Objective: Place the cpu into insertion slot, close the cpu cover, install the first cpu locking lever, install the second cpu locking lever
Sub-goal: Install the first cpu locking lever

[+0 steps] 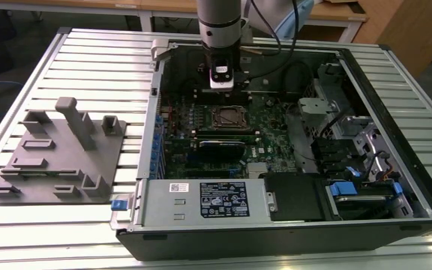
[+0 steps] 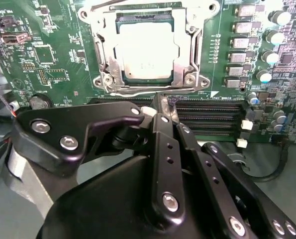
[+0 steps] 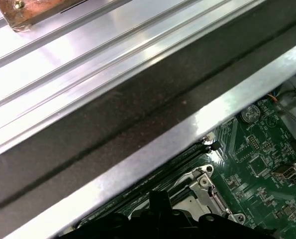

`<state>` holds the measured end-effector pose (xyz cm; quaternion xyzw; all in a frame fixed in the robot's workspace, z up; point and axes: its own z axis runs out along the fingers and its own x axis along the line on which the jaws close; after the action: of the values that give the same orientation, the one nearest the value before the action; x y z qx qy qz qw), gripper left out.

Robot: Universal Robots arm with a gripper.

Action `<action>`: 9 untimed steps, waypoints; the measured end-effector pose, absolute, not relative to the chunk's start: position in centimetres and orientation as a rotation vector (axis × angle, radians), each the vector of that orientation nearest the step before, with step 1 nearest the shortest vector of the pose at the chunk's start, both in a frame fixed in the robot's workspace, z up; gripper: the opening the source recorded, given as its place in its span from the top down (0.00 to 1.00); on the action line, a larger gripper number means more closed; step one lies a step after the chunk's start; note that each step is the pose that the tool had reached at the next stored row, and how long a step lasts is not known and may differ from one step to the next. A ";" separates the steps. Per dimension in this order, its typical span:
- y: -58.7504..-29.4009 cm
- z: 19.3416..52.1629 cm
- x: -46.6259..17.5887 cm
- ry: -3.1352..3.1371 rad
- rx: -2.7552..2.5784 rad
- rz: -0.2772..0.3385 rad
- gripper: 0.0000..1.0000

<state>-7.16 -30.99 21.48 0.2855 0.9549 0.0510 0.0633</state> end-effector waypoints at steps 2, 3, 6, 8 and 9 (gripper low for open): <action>-31.0 21.5 -7.1 2.890 0.847 0.155 0.90; -31.0 21.5 -7.1 2.895 0.833 0.156 0.90; -31.0 21.5 -7.1 2.910 0.783 0.159 0.90; -31.0 21.5 -7.1 2.920 0.750 0.162 0.90; -31.0 21.4 -7.1 2.925 0.733 0.162 0.90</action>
<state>-7.12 -30.99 21.45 0.2424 0.9668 0.0537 0.0608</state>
